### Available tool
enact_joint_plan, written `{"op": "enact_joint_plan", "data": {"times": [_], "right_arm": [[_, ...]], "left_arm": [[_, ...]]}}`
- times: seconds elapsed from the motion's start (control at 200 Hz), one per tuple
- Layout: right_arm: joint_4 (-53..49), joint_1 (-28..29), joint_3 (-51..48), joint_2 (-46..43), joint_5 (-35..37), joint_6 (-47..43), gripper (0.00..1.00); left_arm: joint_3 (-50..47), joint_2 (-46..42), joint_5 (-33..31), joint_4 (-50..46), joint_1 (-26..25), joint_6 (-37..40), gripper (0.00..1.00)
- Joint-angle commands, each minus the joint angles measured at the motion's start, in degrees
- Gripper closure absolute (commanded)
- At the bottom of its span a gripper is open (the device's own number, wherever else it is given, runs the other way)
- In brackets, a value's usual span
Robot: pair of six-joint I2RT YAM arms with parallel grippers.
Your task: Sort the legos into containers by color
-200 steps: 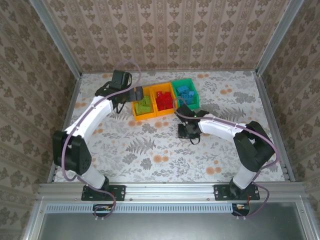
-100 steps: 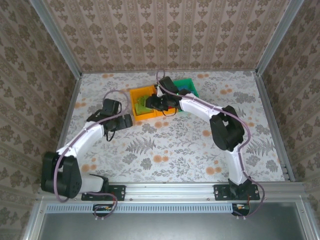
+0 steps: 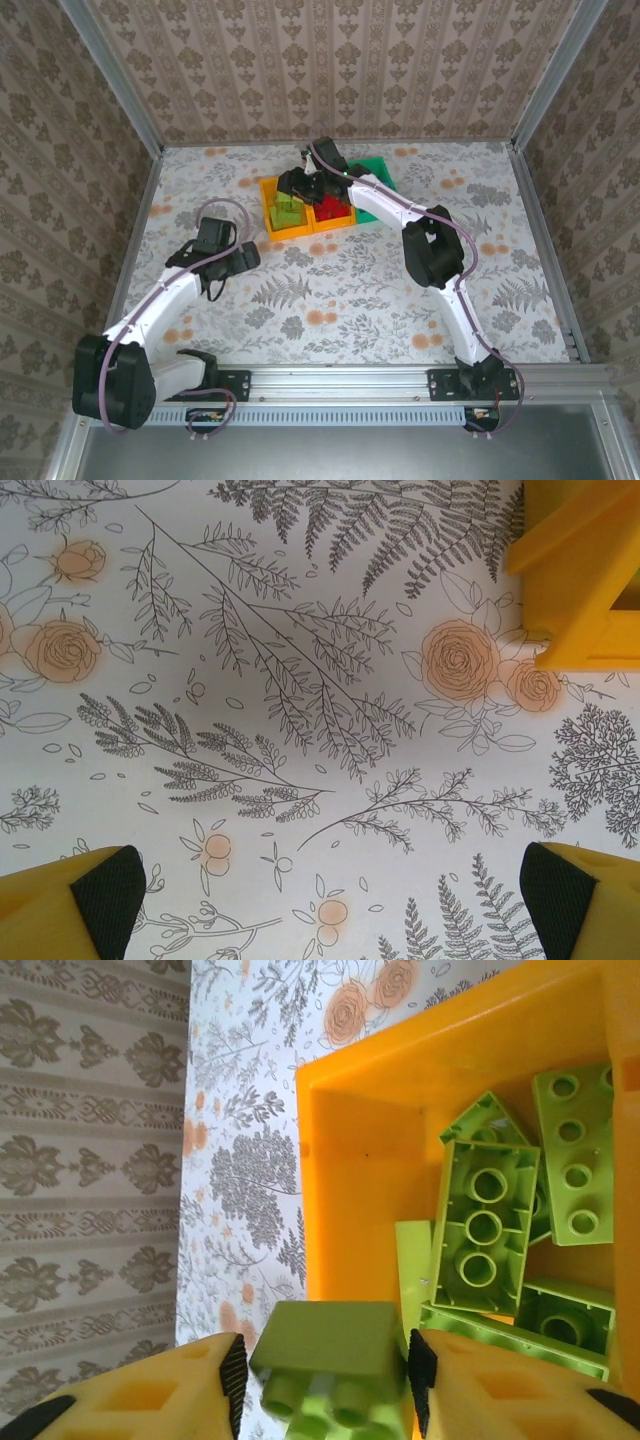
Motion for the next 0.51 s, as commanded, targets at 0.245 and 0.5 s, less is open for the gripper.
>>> {"op": "enact_joint_plan", "data": {"times": [0.245,0.5], "right_arm": [[-2.2,-1.0,2.4,0.7,0.7,-0.4,0.28],[3.5,-0.8,-10.1,-12.3,3.7,-10.2,0.0]], "left_arm": [[-1.4,-2.4,-0.8,-1.1,0.5,-0.5,0.0],[-3.8,-5.8,-5.5,0.4,0.4,0.6,0.0]]}}
